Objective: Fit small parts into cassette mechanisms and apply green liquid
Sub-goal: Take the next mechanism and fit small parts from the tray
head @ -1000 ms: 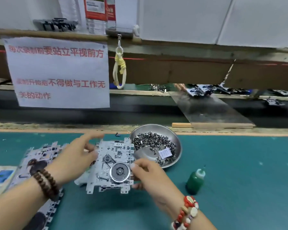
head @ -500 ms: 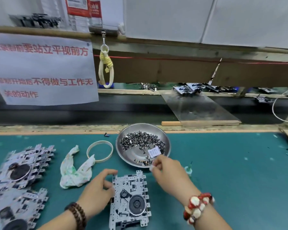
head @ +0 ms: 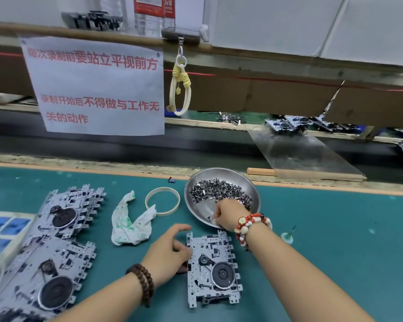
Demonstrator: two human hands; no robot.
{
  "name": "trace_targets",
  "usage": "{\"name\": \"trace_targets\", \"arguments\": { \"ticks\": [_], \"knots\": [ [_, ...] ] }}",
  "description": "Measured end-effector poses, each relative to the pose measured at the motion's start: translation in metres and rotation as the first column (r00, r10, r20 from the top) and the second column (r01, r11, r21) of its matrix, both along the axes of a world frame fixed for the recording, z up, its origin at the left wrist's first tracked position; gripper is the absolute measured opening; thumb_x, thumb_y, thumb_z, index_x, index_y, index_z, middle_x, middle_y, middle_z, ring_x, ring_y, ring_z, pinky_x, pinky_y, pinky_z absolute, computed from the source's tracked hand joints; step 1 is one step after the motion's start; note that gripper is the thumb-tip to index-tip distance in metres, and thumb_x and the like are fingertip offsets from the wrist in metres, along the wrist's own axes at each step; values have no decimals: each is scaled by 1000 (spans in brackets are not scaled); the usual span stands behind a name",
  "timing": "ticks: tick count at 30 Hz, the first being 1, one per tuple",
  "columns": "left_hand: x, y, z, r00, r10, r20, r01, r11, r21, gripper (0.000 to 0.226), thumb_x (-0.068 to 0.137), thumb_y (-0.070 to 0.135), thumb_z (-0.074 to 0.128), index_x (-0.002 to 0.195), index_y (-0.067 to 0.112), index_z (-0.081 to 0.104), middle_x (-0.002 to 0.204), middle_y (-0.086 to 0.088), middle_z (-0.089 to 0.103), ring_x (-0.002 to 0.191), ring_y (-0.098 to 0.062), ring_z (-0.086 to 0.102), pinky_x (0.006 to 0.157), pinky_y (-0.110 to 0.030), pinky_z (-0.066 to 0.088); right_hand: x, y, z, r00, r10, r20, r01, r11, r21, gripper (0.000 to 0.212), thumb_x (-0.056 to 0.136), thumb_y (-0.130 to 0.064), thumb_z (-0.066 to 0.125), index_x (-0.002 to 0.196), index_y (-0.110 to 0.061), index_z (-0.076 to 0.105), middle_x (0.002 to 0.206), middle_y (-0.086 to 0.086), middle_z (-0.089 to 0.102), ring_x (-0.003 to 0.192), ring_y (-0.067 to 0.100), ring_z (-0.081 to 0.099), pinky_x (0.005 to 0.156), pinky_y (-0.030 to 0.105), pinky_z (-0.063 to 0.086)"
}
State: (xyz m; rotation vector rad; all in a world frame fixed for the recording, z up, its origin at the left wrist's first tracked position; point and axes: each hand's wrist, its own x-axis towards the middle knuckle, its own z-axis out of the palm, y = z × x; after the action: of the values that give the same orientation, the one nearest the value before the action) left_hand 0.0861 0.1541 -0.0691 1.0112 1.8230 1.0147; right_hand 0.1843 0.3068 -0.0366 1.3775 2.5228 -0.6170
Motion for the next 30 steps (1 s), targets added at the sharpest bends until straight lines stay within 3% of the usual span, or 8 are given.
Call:
{"name": "trace_targets", "arguments": {
  "ticks": [6, 7, 9, 12, 16, 20, 24, 30],
  "knots": [
    [7, 4, -2, 950, 68, -306, -36, 993, 110, 34, 90, 22, 56, 119, 36, 46, 90, 10, 40, 72, -3, 48, 61, -3, 36, 0, 0, -1, 999, -13, 43, 15, 999, -28, 17, 95, -7, 44, 108, -5, 55, 125, 12, 56, 107, 22, 56, 97, 32, 46],
    [9, 4, -2, 942, 67, -328, -25, 991, 132, 34, 90, 22, 55, 121, 35, 46, 93, 12, 38, 78, -2, 48, 65, -1, 35, 2, -1, -1, 1000, -14, 16, 14, 1000, -28, 10, 95, -6, 45, 94, -11, 54, 121, 10, 56, 101, 19, 55, 94, 30, 46],
    [14, 6, -3, 927, 42, -374, 14, 989, 145, 33, 91, 25, 53, 123, 35, 46, 100, 12, 36, 96, -4, 45, 78, -4, 31, 6, -3, -3, 997, -22, -73, 24, 1000, 17, 23, 93, -5, 46, 76, -19, 43, 108, 8, 56, 88, 17, 51, 79, 26, 45],
    [21, 11, -6, 897, 10, -442, 56, 989, 136, 31, 93, 27, 50, 123, 33, 45, 110, 13, 33, 108, -4, 32, 90, -12, 24, 16, -6, -9, 969, -84, -232, 98, 994, 51, 10, 92, -7, 48, 85, -14, 50, 98, 6, 62, 80, 17, 53, 72, 26, 45],
    [24, 16, -8, 888, 20, -460, 64, 984, 165, 27, 96, 21, 46, 122, 28, 46, 117, 11, 35, 105, -3, 39, 89, -12, 30, 26, -11, -12, 879, -184, -440, 207, 978, 4, 10, 89, -8, 52, 82, -14, 52, 86, 4, 67, 81, 17, 63, 75, 32, 52],
    [23, 14, -8, 886, 39, -462, 71, 974, 217, 28, 96, 9, 40, 115, 26, 51, 113, 13, 37, 92, -3, 48, 82, -15, 41, 38, -21, -9, 799, -217, -560, 245, 969, -26, 20, 85, -10, 58, 72, -23, 50, 76, -5, 63, 68, 7, 58, 59, 10, 44],
    [23, 13, -10, 880, 32, -474, 93, 967, 239, 34, 95, 1, 36, 110, 23, 56, 110, 13, 40, 99, -3, 47, 86, -15, 39, 55, -38, -10, 674, -290, -679, 291, 950, -117, 22, 83, -11, 65, 79, -31, 54, 77, -9, 64, 66, -2, 58, 59, 3, 42],
    [17, 6, -10, 877, -13, -481, 126, 971, 204, 33, 97, 4, 37, 111, 27, 55, 107, 20, 44, 106, 2, 44, 90, -6, 31, 73, -64, -20, 638, -340, -691, 251, 940, -230, 26, 78, -7, 69, 78, -32, 66, 75, -6, 68, 68, 4, 63, 71, 22, 55]
  ]
}}
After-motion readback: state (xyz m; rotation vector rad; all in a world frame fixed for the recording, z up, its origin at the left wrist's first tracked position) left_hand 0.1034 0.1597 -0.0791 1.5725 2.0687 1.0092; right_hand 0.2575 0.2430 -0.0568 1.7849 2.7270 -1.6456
